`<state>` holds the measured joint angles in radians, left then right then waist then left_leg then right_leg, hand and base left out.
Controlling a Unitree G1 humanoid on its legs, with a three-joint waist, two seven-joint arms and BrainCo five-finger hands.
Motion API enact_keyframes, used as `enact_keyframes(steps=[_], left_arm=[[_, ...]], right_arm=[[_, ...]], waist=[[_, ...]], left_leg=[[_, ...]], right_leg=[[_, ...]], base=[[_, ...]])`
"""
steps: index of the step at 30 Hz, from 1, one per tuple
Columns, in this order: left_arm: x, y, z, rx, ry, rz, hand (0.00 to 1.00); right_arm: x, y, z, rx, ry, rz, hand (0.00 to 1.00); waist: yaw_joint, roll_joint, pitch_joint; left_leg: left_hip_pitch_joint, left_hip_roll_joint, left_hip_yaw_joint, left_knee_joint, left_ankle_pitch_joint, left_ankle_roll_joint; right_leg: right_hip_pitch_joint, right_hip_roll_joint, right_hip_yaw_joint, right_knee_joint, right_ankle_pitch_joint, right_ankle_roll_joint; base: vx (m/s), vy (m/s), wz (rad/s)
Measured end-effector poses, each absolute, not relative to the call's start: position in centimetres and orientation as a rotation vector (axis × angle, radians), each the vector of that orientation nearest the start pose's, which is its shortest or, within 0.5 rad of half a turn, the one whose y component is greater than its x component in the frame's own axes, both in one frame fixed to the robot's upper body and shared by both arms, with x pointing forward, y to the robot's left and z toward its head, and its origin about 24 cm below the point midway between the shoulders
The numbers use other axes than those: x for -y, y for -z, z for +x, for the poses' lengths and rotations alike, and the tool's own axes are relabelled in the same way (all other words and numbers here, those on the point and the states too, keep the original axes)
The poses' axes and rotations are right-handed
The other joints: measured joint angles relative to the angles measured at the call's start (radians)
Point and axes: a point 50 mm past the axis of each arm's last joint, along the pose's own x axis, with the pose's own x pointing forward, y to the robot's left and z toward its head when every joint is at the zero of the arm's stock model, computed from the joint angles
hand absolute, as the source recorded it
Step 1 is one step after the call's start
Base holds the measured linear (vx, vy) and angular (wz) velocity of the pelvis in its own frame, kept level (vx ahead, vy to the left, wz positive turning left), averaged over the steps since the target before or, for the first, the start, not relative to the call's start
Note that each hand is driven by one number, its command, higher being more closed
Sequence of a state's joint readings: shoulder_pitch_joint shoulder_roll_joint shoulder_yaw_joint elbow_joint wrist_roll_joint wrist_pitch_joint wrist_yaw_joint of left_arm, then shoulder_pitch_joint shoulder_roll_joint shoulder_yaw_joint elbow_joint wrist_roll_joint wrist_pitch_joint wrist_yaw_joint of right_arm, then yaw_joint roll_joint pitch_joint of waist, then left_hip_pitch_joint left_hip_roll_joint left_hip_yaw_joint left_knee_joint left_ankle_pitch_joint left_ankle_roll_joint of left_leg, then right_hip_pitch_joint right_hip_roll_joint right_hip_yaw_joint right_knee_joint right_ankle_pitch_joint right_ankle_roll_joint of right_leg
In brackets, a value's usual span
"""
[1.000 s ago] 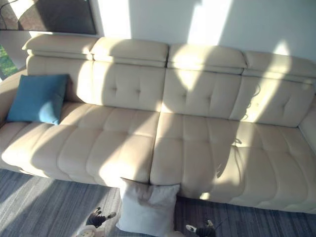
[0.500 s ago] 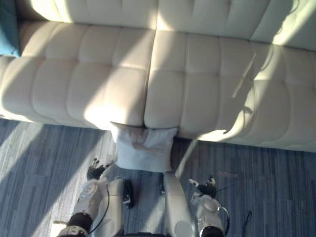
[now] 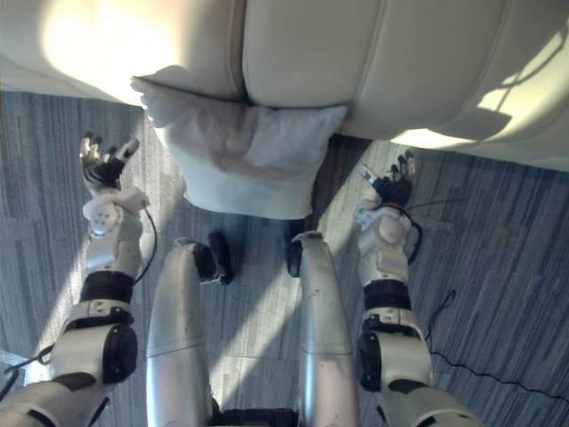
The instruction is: Pick up cushions and gather them together orderly.
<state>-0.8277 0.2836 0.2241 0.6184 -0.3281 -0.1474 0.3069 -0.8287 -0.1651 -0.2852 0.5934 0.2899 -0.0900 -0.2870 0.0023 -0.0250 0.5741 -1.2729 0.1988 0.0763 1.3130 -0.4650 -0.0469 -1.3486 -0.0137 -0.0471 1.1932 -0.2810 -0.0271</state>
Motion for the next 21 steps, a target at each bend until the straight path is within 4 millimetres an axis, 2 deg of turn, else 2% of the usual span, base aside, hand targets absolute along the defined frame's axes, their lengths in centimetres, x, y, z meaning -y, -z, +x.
enact_keyframes(steps=[4,7,11,12,16,17,19,21], left_arm=[[-20.0,-22.1,38.9,0.438,-0.309,-0.201,0.0],[-18.1,-24.6,39.2,0.496,-0.26,-0.172,0.0],[-17.7,-25.9,39.2,0.528,-0.276,-0.187,0.0],[-17.3,-26.1,39.2,0.532,-0.271,-0.196,1.0],[-16.2,-27.1,39.3,0.55,-0.274,-0.226,1.0],[-16.0,-27.5,39.2,0.557,-0.277,-0.234,1.0],[-16.0,-27.7,39.2,0.563,-0.287,-0.238,1.0],[-15.8,-28.1,39.2,0.573,-0.281,-0.237,1.0]], right_arm=[[17.8,-22.1,38.9,0.417,0.302,0.399,0.0],[17.1,-23.4,38.8,0.483,0.3,0.441,0.0],[16.0,-24.6,38.8,0.516,0.29,0.524,0.0],[15.7,-24.8,38.8,0.516,0.29,0.546,0.0],[15.7,-24.9,38.9,0.515,0.289,0.598,0.0],[15.5,-24.8,39.0,0.508,0.29,0.621,1.0],[14.9,-24.6,39.3,0.482,0.273,0.628,1.0],[13.2,-23.2,39.8,0.401,0.214,0.595,1.0]], waist=[[-0.003,0.001,0.0],[-0.021,0.001,0.001],[-0.027,0.003,0.002],[-0.027,0.003,0.002],[-0.037,0.003,0.003],[-0.037,0.003,0.003],[-0.037,0.003,0.003],[-0.034,0.002,0.003]], left_leg=[[-0.081,-0.006,-0.008,0.026,0.008,0.002],[-0.14,-0.015,-0.013,0.041,0.017,0.007],[-0.174,-0.016,-0.021,0.042,0.027,0.006],[-0.178,-0.017,-0.024,0.037,0.033,0.006],[-0.189,-0.036,-0.029,0.008,0.057,0.002],[-0.194,-0.04,-0.029,0.006,0.063,0.001],[-0.197,-0.042,-0.026,0.005,0.066,0.0],[-0.201,-0.045,-0.027,0.005,0.068,-0.003]], right_leg=[[-0.077,-0.007,-0.003,0.027,0.001,0.004],[-0.131,-0.02,-0.007,0.044,0.0,0.009],[-0.155,-0.021,-0.014,0.034,0.011,0.01],[-0.155,-0.022,-0.018,0.025,0.016,0.012],[-0.159,-0.04,-0.025,0.003,0.028,0.009],[-0.163,-0.044,-0.025,0.003,0.03,0.007],[-0.169,-0.046,-0.022,0.006,0.032,0.003],[-0.173,-0.047,-0.021,0.011,0.034,0.001]], base=[[-0.07,0.006,0.06],[-0.05,0.028,0.09],[-0.04,0.032,0.02],[-0.03,0.028,0.04],[-0.02,0.029,0.15],[-0.02,0.029,0.11],[-0.01,0.014,0.04],[-0.01,0.021,0.07]])
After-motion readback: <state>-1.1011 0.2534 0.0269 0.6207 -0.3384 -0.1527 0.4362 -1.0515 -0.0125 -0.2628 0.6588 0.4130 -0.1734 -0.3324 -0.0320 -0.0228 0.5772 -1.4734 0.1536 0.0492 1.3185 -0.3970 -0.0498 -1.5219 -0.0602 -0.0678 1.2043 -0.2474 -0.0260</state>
